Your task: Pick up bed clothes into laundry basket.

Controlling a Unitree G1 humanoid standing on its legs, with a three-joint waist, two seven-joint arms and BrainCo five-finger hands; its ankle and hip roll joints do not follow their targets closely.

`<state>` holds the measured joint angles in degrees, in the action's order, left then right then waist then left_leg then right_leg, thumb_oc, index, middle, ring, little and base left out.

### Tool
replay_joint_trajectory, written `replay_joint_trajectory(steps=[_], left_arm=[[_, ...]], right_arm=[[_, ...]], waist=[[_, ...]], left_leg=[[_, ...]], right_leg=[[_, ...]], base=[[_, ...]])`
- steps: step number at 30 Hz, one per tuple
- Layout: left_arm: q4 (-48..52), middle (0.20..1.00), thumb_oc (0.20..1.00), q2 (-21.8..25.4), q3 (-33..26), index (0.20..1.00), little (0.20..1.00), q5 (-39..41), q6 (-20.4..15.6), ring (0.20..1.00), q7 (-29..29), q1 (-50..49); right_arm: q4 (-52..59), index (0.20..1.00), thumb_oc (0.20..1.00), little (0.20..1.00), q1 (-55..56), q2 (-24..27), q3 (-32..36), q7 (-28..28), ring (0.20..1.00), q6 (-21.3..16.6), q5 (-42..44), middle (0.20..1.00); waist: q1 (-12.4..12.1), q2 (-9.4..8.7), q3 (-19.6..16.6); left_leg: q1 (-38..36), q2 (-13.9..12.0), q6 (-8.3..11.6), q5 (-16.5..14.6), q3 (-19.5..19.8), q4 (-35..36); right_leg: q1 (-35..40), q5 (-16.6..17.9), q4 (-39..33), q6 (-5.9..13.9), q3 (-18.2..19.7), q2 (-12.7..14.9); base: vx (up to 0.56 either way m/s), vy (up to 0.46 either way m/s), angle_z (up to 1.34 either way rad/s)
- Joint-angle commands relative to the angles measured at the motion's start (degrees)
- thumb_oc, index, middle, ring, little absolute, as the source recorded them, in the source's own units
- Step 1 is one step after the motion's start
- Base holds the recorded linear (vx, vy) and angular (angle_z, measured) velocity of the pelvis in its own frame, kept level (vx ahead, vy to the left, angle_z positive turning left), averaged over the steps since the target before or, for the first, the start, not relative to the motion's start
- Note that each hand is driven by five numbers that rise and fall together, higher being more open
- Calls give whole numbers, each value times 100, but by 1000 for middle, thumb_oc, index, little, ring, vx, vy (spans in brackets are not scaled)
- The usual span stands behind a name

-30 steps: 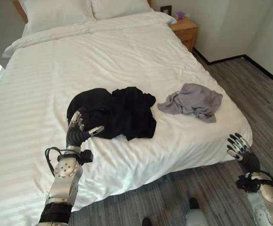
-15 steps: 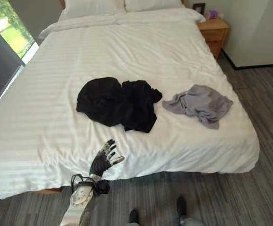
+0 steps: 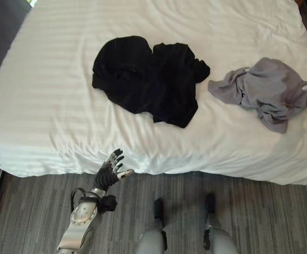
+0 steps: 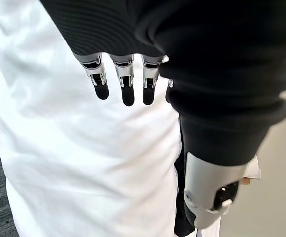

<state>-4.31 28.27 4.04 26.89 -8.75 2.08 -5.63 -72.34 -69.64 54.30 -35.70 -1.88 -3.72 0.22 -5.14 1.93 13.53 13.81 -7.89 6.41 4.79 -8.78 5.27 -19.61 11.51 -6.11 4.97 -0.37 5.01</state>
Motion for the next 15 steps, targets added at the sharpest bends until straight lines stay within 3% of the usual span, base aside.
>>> replay_joint_trajectory(steps=[1, 7, 9, 12, 13, 15], left_arm=[[524, 1000, 1000, 217, 7, 1000, 1000, 297, -338, 1000, -120, 196], [558, 1000, 1000, 111, 273, 1000, 1000, 311, -387, 1000, -189, 544], [552, 1000, 1000, 69, 365, 1000, 1000, 292, -399, 1000, -208, 661], [566, 1000, 1000, 66, 449, 1000, 1000, 278, -426, 1000, -190, 747], [542, 1000, 1000, 58, 517, 1000, 1000, 257, -464, 1000, -204, 826], [465, 1000, 1000, 51, 568, 1000, 1000, 204, -516, 1000, -239, 897]], right_arm=[[-94, 1000, 1000, 1000, -396, 140, -379, -229, 1000, -79, -281, 1000], [-228, 1000, 1000, 1000, -284, -33, -336, -298, 1000, -161, -399, 1000], [-164, 1000, 1000, 1000, -296, -127, -471, -317, 1000, -197, -592, 1000], [-83, 1000, 1000, 1000, -262, -200, -873, -318, 1000, -229, -1286, 1000], [7, 1000, 1000, 1000, -293, -220, -1427, -399, 1000, -239, -2226, 1000], [67, 1000, 1000, 1000, -235, -240, -1744, -435, 1000, -222, -2941, 1000]], waist=[[-126, 123, 37], [-288, 303, 164], [-363, 338, 203], [-378, 384, 227], [-427, 420, 261], [-455, 434, 276]], left_leg=[[405, -364, 451, 534, 408, -27], [788, -351, 514, 649, 477, -27], [893, -251, 521, 651, 688, -27], [984, -250, 541, 687, 710, -27], [1077, -174, 562, 712, 880, -27], [1157, -89, 577, 715, 1072, -27]], right_leg=[[170, -528, 111, 397, 74, 327], [-186, -438, 111, 441, 76, 352], [-293, -406, 111, 451, 134, 354], [-354, -381, 111, 449, 116, 372], [-441, -362, 111, 453, 140, 379], [-496, -346, 111, 456, 142, 394]], base=[[-55, -17, -1], [-40, -23, 1], [-47, -3, 0], [-22, -10, -6], [-60, 25, 0], [-42, 2, 0]])
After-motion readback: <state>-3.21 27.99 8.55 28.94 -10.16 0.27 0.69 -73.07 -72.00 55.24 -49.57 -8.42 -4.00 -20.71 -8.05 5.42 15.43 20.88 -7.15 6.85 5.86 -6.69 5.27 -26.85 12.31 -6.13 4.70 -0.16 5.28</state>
